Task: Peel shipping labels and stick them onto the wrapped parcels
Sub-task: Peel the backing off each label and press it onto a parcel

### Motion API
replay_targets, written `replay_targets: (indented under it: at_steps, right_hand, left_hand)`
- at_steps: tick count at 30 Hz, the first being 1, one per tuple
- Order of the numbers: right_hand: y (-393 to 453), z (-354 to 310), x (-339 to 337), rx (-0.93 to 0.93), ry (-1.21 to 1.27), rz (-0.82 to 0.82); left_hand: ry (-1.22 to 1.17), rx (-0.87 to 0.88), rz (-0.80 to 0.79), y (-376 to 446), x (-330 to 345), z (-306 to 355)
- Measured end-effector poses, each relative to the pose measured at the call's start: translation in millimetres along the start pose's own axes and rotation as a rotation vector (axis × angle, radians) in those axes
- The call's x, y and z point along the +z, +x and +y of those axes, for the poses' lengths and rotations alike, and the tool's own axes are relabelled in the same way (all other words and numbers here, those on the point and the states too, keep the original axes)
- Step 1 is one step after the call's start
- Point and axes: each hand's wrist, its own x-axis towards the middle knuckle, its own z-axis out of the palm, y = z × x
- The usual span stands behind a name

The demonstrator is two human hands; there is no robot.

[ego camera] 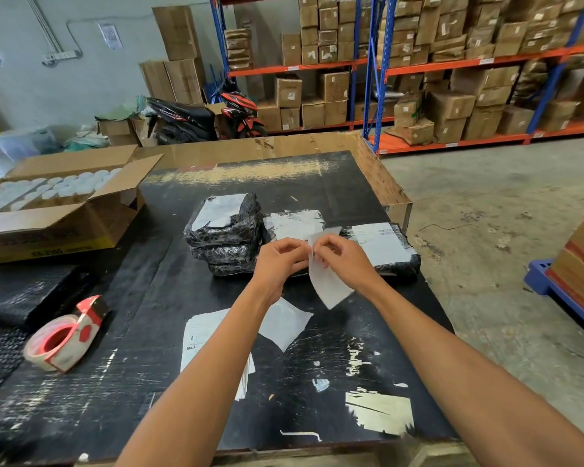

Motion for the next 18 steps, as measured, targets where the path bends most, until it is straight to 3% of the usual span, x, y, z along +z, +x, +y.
replay_targets:
  at_steps: [6, 18]
  right_hand:
    - [-1.0, -9.1, 1.8, -0.073, 0.120, 0.106]
    - [4.2, -6.0, 3.6, 0.021, 0.108, 0.145]
  left_hand:
    - [0.161, 0.142, -0.014, 2.5, 0.0, -2.4]
    - [0.211, 0.166, -0.002, 5.2, 1.8, -5.2]
